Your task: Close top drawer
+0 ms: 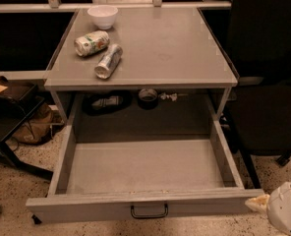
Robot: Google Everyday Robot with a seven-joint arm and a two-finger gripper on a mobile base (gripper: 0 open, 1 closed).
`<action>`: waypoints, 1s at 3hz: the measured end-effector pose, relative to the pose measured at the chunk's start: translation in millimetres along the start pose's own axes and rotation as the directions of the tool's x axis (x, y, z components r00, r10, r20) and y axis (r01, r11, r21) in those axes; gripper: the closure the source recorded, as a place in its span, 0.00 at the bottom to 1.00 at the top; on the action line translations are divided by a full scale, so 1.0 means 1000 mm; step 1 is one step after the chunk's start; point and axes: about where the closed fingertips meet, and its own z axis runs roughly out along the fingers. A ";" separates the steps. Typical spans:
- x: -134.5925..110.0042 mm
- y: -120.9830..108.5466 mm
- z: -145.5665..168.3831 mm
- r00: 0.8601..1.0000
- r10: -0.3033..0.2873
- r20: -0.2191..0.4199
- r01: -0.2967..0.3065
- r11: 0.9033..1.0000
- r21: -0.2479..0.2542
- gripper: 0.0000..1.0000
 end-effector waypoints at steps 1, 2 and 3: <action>0.002 -0.006 0.029 1.000 -0.011 0.000 0.011 0.998 -0.063 0.00; -0.007 -0.014 0.063 0.999 -0.043 -0.026 0.039 0.990 -0.132 0.00; -0.038 -0.029 0.066 0.989 -0.115 -0.088 0.101 0.984 -0.148 0.00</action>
Offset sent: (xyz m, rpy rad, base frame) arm 0.0143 0.0530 -0.0963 0.0666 0.1670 0.1639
